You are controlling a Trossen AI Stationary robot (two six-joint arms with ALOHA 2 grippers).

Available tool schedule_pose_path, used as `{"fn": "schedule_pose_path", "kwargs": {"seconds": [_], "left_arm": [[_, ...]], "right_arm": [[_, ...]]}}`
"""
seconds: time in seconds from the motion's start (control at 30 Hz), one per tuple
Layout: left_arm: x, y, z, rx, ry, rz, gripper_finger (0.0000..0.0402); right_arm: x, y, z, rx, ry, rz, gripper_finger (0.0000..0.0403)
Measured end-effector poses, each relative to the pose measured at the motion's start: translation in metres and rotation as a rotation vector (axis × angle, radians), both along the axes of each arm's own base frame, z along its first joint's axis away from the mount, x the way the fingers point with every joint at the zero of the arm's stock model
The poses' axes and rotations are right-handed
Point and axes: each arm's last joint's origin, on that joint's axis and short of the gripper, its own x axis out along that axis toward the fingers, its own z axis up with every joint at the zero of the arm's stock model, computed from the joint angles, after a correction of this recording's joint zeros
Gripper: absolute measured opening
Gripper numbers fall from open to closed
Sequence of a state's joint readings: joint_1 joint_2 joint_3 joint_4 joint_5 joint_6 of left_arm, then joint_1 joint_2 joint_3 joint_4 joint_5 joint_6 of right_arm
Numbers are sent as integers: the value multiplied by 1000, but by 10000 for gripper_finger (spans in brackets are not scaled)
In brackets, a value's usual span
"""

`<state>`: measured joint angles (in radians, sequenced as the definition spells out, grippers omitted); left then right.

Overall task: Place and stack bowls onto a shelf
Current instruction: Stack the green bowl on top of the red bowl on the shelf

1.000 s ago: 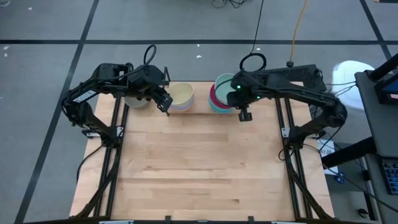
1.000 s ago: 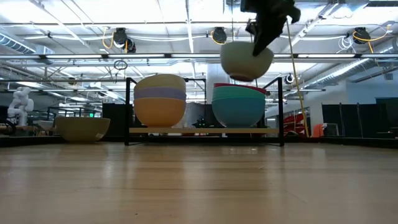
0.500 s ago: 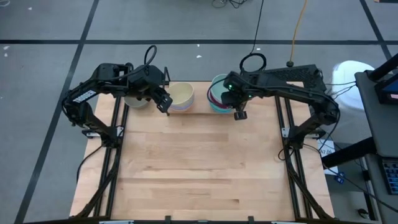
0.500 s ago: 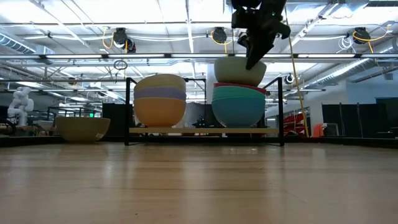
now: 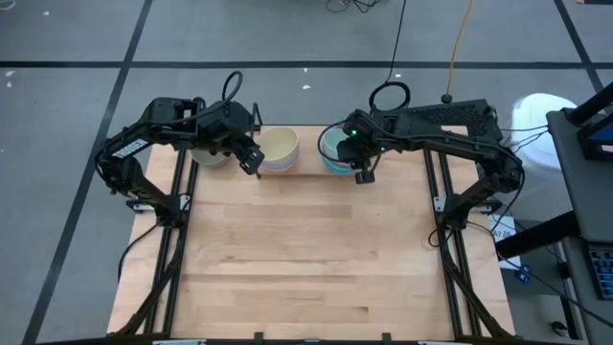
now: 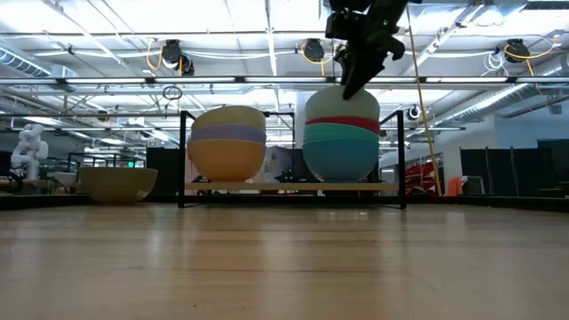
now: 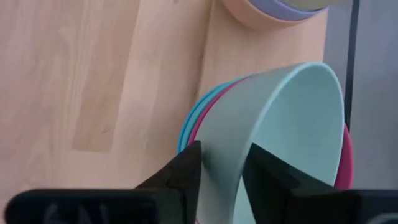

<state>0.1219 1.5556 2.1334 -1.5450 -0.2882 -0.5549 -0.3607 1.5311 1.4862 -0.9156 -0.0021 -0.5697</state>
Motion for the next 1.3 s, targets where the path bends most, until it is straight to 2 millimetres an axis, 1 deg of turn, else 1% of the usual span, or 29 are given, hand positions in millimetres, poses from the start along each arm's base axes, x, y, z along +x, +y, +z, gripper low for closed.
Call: {"fn": "schedule_pose_path", "kwargs": {"seconds": [0.1,0.2,0.33,0.47,0.57,0.63,0.7,0.77,0.87,0.9,0.93,1.07,1.3], "left_arm": [[-1,0,-1,-2,14,0,131],[-2,0,-1,-2,20,0,131],[-2,0,-1,-3,24,0,131],[-2,0,-1,-3,26,0,131],[-2,0,-1,-3,25,0,131],[-2,0,-1,-3,26,0,131],[-2,0,-1,-3,26,0,131],[-2,0,-1,-3,26,-1,131],[-2,0,-1,-3,26,-1,131],[-2,0,-1,-3,26,-1,131],[-2,0,-1,-3,26,0,131],[-2,0,-1,-4,26,-1,131],[-2,0,-1,-5,25,2,131]], "right_arm": [[1,0,-4,-21,2,31,126],[1,2,-2,-50,5,82,141],[-3,9,9,-83,-41,118,150],[-9,15,25,-99,-141,93,149],[-10,15,33,-100,-204,62,145],[-9,14,34,-104,-225,52,137],[-8,13,35,-114,-228,60,120],[-7,13,33,-126,-219,79,91],[-6,12,31,-143,-204,108,29],[-6,12,31,-147,-203,113,15],[-6,13,32,-147,-206,113,9],[-7,11,31,-136,-199,99,5],[-5,7,10,-123,-172,89,1]]}}
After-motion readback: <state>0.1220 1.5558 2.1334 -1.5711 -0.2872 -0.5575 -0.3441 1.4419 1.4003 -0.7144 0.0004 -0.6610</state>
